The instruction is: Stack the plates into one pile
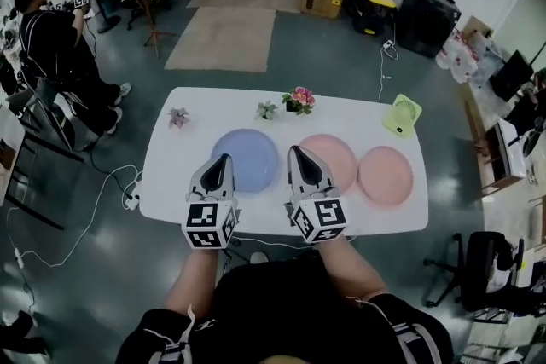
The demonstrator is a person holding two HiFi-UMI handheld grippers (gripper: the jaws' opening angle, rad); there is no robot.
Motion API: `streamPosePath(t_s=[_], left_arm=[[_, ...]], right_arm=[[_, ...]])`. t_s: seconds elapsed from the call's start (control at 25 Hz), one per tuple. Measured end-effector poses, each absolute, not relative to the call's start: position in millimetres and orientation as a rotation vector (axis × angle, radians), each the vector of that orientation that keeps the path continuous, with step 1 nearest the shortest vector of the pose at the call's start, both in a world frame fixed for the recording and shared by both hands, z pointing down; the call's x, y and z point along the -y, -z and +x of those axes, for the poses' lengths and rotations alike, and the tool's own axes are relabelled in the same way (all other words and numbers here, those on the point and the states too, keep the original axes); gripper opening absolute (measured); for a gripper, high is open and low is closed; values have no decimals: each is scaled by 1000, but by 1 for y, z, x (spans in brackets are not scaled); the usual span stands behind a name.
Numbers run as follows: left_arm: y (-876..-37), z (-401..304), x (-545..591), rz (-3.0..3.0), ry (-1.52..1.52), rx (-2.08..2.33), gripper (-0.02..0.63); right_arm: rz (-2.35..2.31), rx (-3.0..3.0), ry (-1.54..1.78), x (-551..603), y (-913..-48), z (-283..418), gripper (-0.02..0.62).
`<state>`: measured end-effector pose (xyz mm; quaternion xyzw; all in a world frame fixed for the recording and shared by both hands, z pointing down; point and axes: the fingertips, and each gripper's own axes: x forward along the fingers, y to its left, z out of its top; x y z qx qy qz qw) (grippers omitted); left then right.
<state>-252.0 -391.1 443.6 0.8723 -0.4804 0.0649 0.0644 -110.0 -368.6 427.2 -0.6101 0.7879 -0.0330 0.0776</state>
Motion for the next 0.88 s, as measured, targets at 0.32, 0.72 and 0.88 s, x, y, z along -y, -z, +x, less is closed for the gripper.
streamPosePath(t_s=[0.32,0.72,0.88], left_arm=[[-433,-244,399,2497,-198,1724,12],[-433,-254,384,2371,-265,1916,12],[-439,-271,378,2294,-255,1975,12]], right_arm=[[-1589,-2549,88,403,-422,-94,17],[-1158,-2895,-55,404,-450,-152,191],[-1052,-3104,-122,399,-495,-187,210]])
